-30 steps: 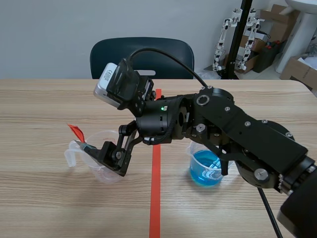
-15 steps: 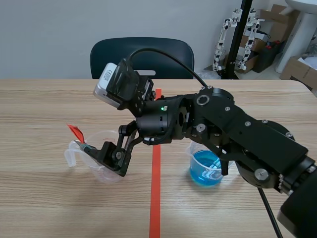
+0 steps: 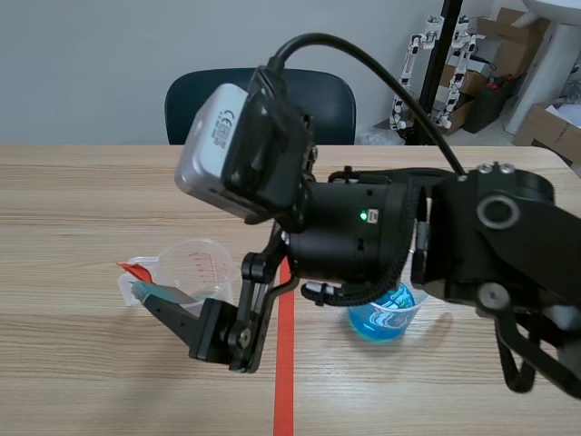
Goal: Do the redox reaction experiment. return to the home posture
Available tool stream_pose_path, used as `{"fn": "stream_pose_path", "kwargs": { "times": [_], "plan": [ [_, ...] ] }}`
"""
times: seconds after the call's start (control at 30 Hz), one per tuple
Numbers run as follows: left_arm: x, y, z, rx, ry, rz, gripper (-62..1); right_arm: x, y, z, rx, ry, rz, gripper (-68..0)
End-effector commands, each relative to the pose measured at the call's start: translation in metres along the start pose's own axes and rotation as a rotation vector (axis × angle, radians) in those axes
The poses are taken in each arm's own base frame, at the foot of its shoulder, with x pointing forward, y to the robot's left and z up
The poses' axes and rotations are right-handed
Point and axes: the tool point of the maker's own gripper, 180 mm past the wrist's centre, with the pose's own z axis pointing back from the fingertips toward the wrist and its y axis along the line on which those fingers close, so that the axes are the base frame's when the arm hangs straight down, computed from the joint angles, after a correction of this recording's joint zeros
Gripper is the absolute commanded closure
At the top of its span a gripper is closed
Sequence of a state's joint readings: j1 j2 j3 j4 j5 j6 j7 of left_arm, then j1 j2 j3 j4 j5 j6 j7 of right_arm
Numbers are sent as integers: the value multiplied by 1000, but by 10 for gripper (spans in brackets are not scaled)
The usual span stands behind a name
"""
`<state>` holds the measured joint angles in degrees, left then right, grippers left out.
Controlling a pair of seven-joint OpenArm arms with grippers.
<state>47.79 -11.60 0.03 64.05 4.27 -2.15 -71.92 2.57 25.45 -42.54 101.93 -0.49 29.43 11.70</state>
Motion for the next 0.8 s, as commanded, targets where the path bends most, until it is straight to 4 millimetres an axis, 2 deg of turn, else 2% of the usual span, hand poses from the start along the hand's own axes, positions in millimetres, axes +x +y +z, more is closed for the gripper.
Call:
{"fn": "stream_pose_path", "kwargs": {
  "times": [0.0,0.17,0.27,0.57,0.77],
  "plan": [
    [8,0,-1,-1,-31,2,-623,6,-6,9,-53,-17,0,-679],
    [7,-10,-1,-54,-24,-13,-623,17,-27,39,-248,3,16,-679],
    [6,-16,0,-92,-19,-24,-623,23,-46,59,-372,12,14,-679],
    [25,-14,-1,-188,-105,-29,-623,8,-105,126,-643,123,-47,-679],
    [34,-9,-16,-274,-101,4,-623,11,-125,170,-764,179,-18,-679]
  ]
}}
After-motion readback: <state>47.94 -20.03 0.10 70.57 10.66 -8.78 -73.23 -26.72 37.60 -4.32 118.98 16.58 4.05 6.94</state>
